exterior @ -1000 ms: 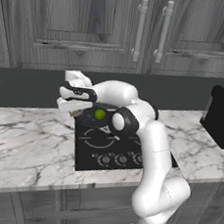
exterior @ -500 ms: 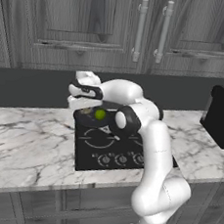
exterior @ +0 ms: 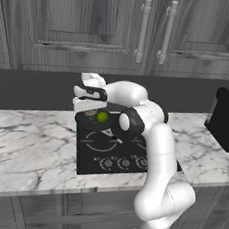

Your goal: Put the lime and garlic in the pan. Then turn on the rear left burner and set the heat to medium.

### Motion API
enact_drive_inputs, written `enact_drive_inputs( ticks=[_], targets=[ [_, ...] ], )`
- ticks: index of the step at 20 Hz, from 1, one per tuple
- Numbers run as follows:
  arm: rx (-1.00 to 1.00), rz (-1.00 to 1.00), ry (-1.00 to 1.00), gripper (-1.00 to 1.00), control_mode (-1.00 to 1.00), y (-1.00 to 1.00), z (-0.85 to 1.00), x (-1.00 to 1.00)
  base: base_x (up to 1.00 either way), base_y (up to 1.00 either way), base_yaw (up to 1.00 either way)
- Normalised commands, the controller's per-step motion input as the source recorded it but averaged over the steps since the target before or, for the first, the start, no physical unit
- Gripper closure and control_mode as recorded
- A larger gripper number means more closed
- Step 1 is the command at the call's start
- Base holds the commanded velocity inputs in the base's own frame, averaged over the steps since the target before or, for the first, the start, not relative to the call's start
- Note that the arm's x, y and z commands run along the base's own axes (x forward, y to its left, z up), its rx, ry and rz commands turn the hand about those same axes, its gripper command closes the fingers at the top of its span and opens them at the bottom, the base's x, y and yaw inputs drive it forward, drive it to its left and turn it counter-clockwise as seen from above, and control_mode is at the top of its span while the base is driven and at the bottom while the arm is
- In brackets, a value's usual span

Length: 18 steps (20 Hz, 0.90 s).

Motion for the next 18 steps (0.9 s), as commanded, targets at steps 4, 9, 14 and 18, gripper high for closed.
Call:
enact_drive_inputs(
  ticks=[4, 9, 14, 18],
  targets=[
    [0.02, 0.0, 0.0, 1.0, -1.0, 0.03, -0.03, 0.0, 0.0, 0.0, 0.0],
    [0.03, 0.0, 0.0, 1.0, -1.0, 0.0, -0.09, 0.04, 0.0, 0.0, 0.0],
    [0.06, 0.0, 0.0, 1.0, -1.0, 0.0, -0.1, 0.19, 0.0, 0.0, 0.0],
    [0.07, 0.0, 0.0, 1.0, -1.0, 0.0, -0.08, 0.23, 0.0, 0.0, 0.0]
  ],
)
